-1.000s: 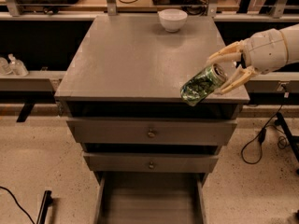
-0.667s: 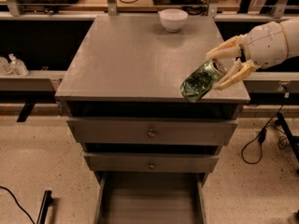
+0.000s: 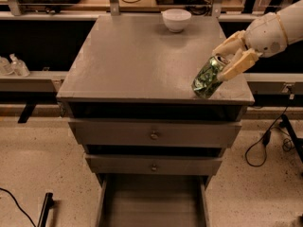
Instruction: Pick green can from bottom drawer and place on counter
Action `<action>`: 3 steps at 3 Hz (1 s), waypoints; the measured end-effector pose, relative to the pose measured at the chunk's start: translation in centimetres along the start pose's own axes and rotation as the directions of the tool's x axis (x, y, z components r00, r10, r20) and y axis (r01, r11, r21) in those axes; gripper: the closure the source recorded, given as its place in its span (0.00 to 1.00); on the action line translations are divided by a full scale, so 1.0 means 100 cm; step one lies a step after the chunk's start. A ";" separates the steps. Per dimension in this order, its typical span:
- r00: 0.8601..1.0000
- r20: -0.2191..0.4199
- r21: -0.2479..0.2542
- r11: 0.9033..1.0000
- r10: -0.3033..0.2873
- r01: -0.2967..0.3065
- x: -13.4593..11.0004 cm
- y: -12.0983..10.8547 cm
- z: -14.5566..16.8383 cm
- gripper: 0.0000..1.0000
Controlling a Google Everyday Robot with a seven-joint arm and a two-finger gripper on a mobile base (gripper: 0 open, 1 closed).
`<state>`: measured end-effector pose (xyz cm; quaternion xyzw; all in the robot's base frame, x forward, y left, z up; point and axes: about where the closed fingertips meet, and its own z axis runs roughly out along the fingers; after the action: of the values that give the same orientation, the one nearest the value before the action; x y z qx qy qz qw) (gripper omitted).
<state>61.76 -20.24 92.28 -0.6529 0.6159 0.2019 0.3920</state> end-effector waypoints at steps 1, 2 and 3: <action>0.995 -0.092 -0.002 1.000 0.024 -0.024 0.003 -0.025 0.000 1.00; 0.987 -0.159 0.006 1.000 0.004 -0.003 -0.003 -0.049 0.006 1.00; 0.969 -0.246 -0.003 1.000 -0.024 0.024 -0.003 -0.065 0.018 1.00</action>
Offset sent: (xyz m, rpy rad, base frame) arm 0.0804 -0.0095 0.0373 -0.2622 0.0316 -0.0203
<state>68.40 -19.14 93.09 -0.6804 0.6517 0.1148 0.3149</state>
